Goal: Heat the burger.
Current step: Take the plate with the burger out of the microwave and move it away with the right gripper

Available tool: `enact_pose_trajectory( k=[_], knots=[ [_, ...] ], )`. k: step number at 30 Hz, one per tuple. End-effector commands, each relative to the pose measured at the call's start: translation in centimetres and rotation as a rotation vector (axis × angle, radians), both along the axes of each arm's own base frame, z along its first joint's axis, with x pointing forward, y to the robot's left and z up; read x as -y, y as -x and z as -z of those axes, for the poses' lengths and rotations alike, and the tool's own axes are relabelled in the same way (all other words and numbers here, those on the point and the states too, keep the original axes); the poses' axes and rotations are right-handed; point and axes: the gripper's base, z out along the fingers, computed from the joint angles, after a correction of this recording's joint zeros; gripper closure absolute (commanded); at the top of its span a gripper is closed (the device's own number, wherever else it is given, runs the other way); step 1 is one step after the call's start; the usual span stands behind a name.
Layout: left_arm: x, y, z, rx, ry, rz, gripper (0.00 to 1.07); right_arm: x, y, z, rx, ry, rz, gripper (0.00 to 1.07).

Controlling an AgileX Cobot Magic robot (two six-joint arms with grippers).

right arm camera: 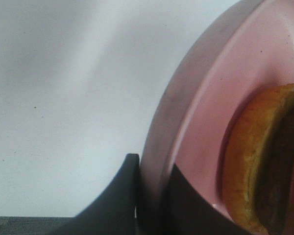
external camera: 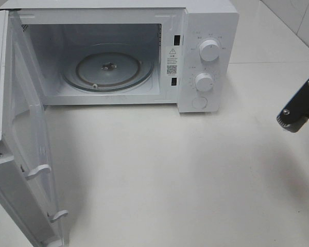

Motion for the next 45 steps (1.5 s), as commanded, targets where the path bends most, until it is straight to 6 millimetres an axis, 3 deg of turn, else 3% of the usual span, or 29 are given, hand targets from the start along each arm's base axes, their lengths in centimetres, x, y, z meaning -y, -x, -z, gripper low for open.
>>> enact_pose_trajectory(
  k=[1, 8, 10, 26, 45],
  knots=[
    [0.1, 0.2, 0.0, 0.029, 0.010, 0.000, 0.03, 0.0, -1.2, -0.5, 0.058, 0.131, 0.064, 1.07],
    [0.1, 0.2, 0.0, 0.029, 0.010, 0.000, 0.03, -0.8, -2.1, 0.5, 0.085, 0.120, 0.133, 1.07],
    [0.1, 0.2, 0.0, 0.029, 0.010, 0.000, 0.03, -1.1, -2.4, 1.6, 0.121, 0.114, 0.198, 1.07],
    [0.1, 0.2, 0.0, 0.029, 0.010, 0.000, 0.03, -2.6, -3.9, 6.8, 0.097, 0.059, 0.212, 1.06],
    [0.1, 0.2, 0.0, 0.029, 0.010, 0.000, 0.03, -1.9, -5.0, 12.0, 0.065, 0.025, 0.318, 1.01]
  ],
)
